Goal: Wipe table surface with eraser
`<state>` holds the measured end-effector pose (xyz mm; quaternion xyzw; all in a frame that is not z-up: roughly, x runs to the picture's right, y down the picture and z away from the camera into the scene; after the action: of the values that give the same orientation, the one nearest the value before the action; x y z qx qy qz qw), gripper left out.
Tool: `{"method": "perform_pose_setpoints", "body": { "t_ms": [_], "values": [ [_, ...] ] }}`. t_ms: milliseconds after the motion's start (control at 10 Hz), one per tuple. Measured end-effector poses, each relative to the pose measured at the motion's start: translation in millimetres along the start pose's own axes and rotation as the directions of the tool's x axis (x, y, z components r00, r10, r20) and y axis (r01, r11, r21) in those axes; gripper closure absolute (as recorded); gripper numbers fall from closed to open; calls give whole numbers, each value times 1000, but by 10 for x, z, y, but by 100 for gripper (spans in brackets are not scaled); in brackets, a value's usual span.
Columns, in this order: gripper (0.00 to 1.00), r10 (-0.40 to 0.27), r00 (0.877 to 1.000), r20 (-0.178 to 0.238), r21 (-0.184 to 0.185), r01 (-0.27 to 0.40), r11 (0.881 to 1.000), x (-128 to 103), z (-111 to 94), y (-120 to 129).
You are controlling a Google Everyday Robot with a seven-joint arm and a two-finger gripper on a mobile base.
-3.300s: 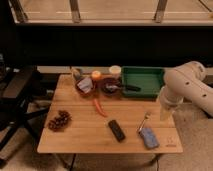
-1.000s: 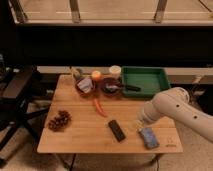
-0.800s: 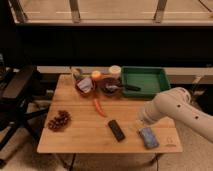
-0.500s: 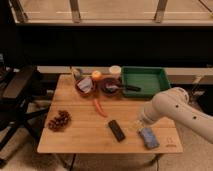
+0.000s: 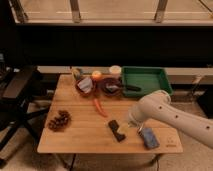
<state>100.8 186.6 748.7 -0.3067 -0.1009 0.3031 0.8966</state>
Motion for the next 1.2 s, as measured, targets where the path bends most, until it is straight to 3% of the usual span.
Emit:
{"method": "perform_pose_setpoints", "body": {
  "t_ms": [400,900,1200],
  "values": [
    [35,30,999,14,-47,-29,998,-330,459,-82],
    [35,30,1000,9,-44,-30,999,-339,469,-94],
    [35,24,999,30,41,-26,999,-521,512,-191]
  ]
}}
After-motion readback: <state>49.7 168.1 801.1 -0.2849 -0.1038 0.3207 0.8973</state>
